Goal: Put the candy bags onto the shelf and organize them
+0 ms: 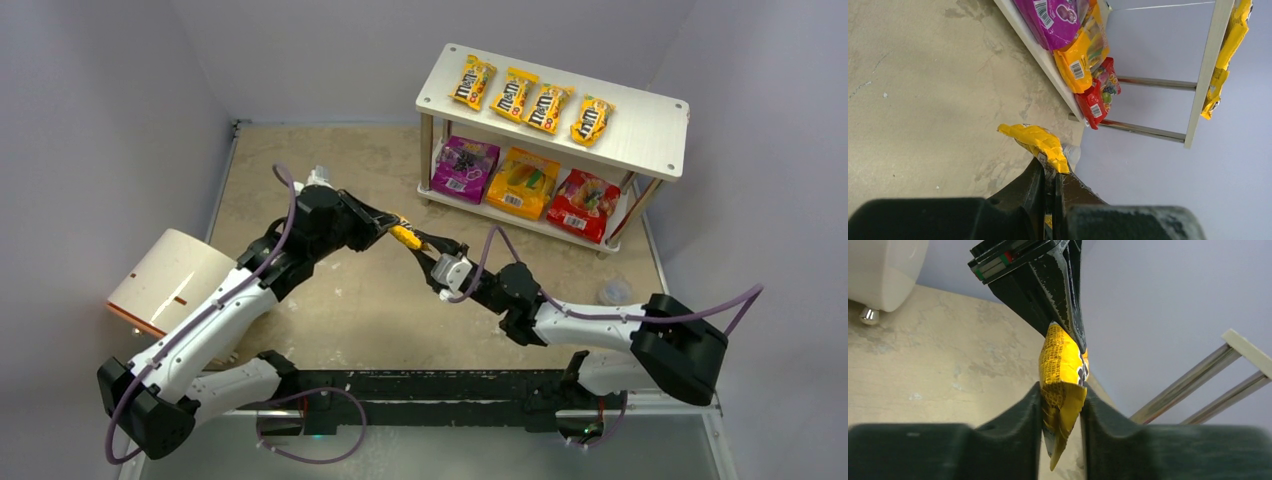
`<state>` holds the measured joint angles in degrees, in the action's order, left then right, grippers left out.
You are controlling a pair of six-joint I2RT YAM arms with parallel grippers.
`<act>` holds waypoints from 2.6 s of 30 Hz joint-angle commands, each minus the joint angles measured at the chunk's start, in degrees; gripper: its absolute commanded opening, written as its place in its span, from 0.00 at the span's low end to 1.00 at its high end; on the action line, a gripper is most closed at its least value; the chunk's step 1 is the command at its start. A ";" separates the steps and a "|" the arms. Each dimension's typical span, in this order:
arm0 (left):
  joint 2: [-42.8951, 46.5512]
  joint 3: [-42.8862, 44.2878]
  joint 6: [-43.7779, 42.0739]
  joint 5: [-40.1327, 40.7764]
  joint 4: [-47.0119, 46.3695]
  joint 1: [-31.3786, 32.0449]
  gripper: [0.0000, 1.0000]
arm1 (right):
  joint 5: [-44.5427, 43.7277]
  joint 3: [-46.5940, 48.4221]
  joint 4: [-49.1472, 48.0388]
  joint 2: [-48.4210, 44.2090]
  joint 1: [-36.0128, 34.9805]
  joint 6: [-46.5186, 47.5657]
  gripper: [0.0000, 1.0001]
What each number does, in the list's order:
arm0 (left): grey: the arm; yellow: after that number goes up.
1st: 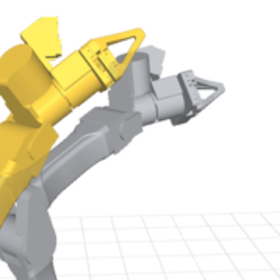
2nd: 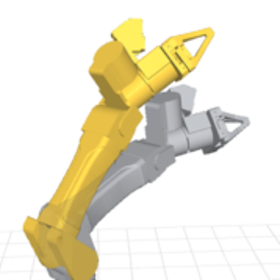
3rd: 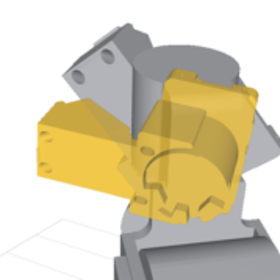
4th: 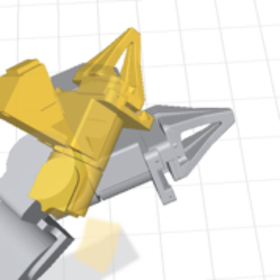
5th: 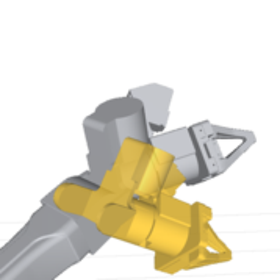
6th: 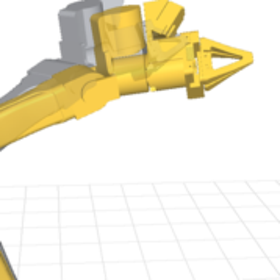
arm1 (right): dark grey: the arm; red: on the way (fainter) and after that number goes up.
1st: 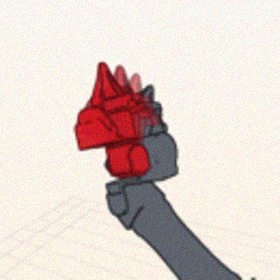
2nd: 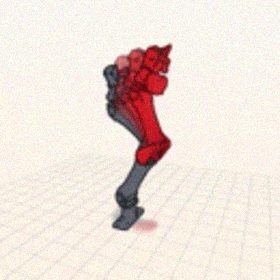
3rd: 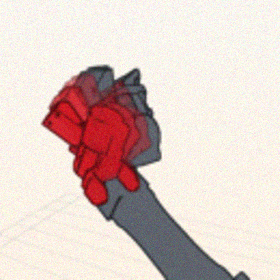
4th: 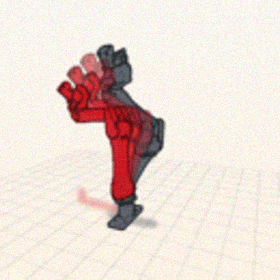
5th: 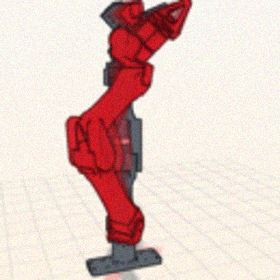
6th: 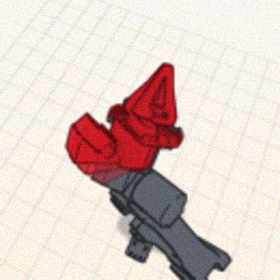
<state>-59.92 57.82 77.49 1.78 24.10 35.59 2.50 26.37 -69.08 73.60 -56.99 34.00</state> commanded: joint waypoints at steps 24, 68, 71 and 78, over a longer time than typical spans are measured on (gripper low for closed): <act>14.13 -1.88 -17.39 34.91 0.32 -0.27 0.96 | -29.69 61.10 84.04 -8.38 19.34 10.99 0.04; 13.40 -2.26 -25.46 36.17 0.35 -0.29 1.00 | -4.46 62.90 109.09 -5.18 56.82 38.33 0.71; 12.96 -2.35 -25.55 35.66 0.34 -0.35 1.00 | -1.34 63.29 111.18 -6.96 56.82 39.01 0.81; 12.37 -2.48 -26.85 34.22 -0.05 -0.31 1.00 | 16.12 61.21 106.99 -12.86 56.82 32.18 0.99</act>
<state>-47.40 55.59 52.77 36.80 24.99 35.57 5.91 88.38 38.70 64.27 -0.30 70.39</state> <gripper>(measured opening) 0.996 0.976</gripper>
